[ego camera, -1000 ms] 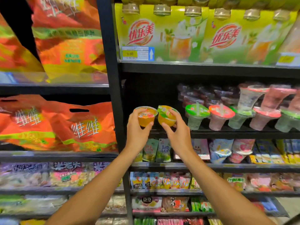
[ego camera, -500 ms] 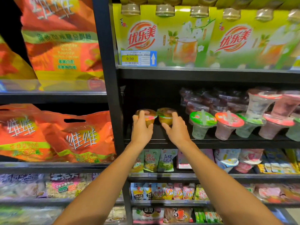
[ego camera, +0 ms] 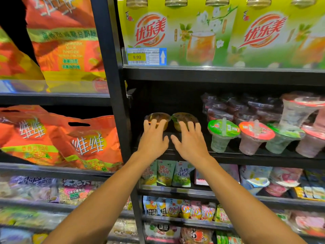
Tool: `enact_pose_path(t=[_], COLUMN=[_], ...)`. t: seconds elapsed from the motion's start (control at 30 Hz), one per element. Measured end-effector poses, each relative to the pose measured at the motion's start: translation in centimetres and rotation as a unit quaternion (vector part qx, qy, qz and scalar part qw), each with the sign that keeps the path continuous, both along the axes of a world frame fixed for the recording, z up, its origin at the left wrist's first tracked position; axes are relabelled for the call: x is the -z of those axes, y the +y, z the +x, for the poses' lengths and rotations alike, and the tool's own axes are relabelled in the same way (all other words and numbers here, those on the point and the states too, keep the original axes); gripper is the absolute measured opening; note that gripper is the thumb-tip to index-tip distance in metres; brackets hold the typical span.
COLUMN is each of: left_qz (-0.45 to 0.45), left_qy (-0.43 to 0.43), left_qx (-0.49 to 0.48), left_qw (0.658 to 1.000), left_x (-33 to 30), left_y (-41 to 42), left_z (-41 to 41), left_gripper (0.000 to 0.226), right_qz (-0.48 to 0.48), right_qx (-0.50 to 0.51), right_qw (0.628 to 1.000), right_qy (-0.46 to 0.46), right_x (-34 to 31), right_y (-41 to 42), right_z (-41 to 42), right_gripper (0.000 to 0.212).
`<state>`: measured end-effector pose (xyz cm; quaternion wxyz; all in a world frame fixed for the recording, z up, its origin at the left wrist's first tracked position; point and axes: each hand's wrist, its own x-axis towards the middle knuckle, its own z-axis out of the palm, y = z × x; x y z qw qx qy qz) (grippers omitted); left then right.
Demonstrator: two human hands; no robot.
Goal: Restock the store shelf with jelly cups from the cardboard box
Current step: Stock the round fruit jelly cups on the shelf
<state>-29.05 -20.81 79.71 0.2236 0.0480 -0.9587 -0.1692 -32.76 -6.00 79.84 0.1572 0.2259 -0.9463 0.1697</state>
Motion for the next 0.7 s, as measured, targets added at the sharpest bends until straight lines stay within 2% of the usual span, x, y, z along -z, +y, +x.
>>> enact_pose_path(t=[0.07,0.2,0.27,0.3,0.37,0.47,0.57,0.7], left_qz=[-0.006,-0.003,0.055,0.093,0.133,0.068,0.031,0.028], left_qy=[-0.030,-0.093,-0.136,-0.140,-0.098,-0.016,-0.012,0.003], left_qx=[-0.022,-0.075,-0.087,-0.089,-0.065,-0.036,-0.029,-0.017], left_qw=[0.999,0.993,0.985,0.982,0.984,0.997,0.999,0.999], left_x=[-0.6,-1.2,-0.8,-0.3,0.1,0.1,0.2,0.3], left_y=[-0.1,-0.4,-0.7,-0.9,-1.2,-1.9,-2.8,-3.0], left_z=[-1.5,-5.1,-7.3,-8.3,-10.4,-12.5,-14.4,-14.8], left_gripper=[0.044,0.024,0.029,0.037,0.053,0.061,0.069,0.063], right_qz=[0.015,0.016,-0.003,-0.012,-0.033,-0.025,-0.018,-0.023], right_qx=[0.026,0.066,0.065,0.061,0.052,0.054,0.053,0.046], right_qw=[1.000,0.995,0.994,0.996,0.997,0.997,0.998,0.998], right_qy=[0.000,-0.077,-0.086,-0.070,-0.036,-0.042,-0.039,-0.028], right_x=[-0.3,-0.9,-0.4,-0.2,-0.1,-0.1,-0.3,-0.1], right_y=[-0.9,-3.3,-4.3,-4.6,-5.1,-5.7,-6.0,-5.9], right_z=[-1.1,-4.1,-5.8,-6.5,-7.9,-10.1,-11.8,-12.6], right_gripper=[0.054,0.042,0.046,0.056,0.072,0.075,0.075,0.077])
